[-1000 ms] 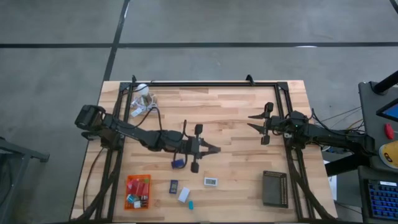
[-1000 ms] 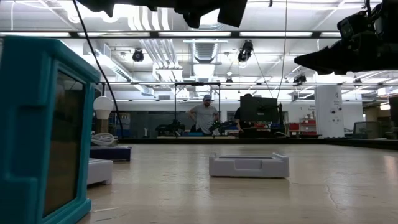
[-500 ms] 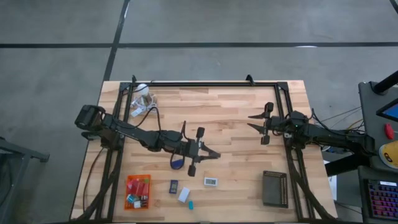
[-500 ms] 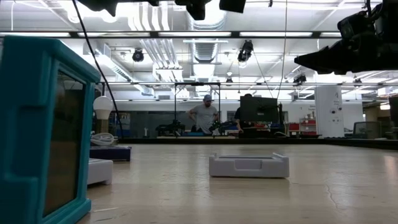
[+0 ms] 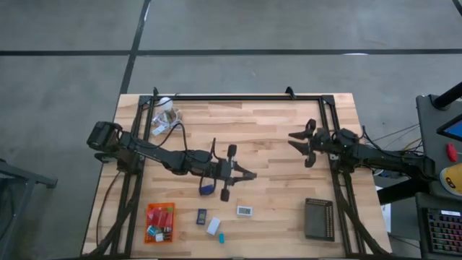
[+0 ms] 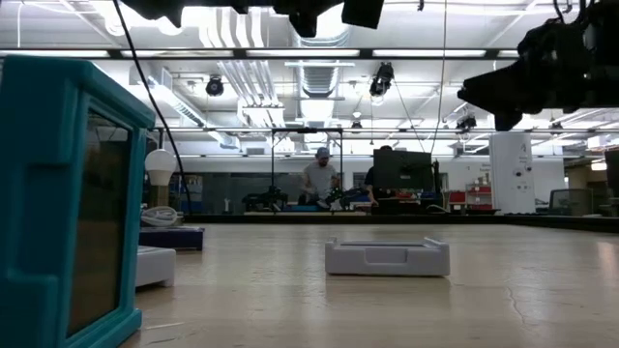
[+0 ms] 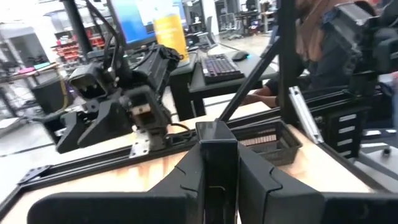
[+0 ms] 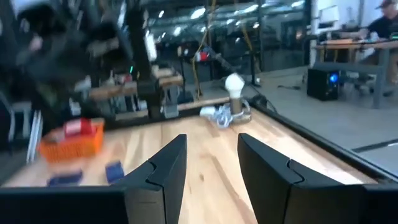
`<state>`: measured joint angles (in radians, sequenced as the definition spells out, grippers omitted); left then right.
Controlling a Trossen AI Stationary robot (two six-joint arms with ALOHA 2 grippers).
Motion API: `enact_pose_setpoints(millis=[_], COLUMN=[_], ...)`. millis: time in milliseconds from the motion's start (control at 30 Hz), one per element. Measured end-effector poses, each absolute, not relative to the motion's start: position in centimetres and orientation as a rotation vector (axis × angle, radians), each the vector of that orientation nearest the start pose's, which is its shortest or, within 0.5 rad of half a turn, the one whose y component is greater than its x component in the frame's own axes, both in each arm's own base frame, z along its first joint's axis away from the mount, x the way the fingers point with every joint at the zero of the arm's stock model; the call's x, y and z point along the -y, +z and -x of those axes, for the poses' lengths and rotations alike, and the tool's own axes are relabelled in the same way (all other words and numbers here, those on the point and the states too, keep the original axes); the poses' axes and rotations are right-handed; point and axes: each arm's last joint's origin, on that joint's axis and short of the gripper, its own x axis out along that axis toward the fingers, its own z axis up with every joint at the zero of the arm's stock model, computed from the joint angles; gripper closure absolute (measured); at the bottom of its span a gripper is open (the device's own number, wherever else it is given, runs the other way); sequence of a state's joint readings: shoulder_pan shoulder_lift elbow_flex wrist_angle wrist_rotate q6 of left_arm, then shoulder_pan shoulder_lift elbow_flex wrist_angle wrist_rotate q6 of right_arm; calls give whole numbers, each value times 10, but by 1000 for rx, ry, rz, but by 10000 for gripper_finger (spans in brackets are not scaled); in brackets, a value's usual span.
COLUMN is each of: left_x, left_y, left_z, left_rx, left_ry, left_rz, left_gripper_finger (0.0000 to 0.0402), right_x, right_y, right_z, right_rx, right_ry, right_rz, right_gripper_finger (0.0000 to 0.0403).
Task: Pick & Place Office items
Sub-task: Put the black digital clock into the black bin
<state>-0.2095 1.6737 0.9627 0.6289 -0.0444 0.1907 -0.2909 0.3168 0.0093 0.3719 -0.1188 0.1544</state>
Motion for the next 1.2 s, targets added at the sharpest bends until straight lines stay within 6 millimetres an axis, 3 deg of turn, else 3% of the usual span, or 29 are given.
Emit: enact_pose_setpoints(millis=[367, 500, 800, 1067, 1200], left_x=[65, 62, 58, 58, 58], left_y=[244, 246, 245, 244, 244], left_z=[-362, -364, -364, -364, -364], left_rx=[-70, -64, -67, -71, -71], left_ry=[-118, -107, -98, -101, -101], left_rz=[-220, -219, -222, -223, -223], left_gripper_finger=[344, 344, 343, 343, 343], right_x=[30, 27, 3, -18, -27], right_y=[185, 180, 178, 176, 175], right_z=[-112, -116, -131, -143, -152], right_rx=[179, 130, 109, 137, 102], right_ry=[-168, -119, 105, 56, 103], right_rz=[-170, -196, -175, -12, -19], right_gripper_finger=[264, 264, 264, 264, 264])
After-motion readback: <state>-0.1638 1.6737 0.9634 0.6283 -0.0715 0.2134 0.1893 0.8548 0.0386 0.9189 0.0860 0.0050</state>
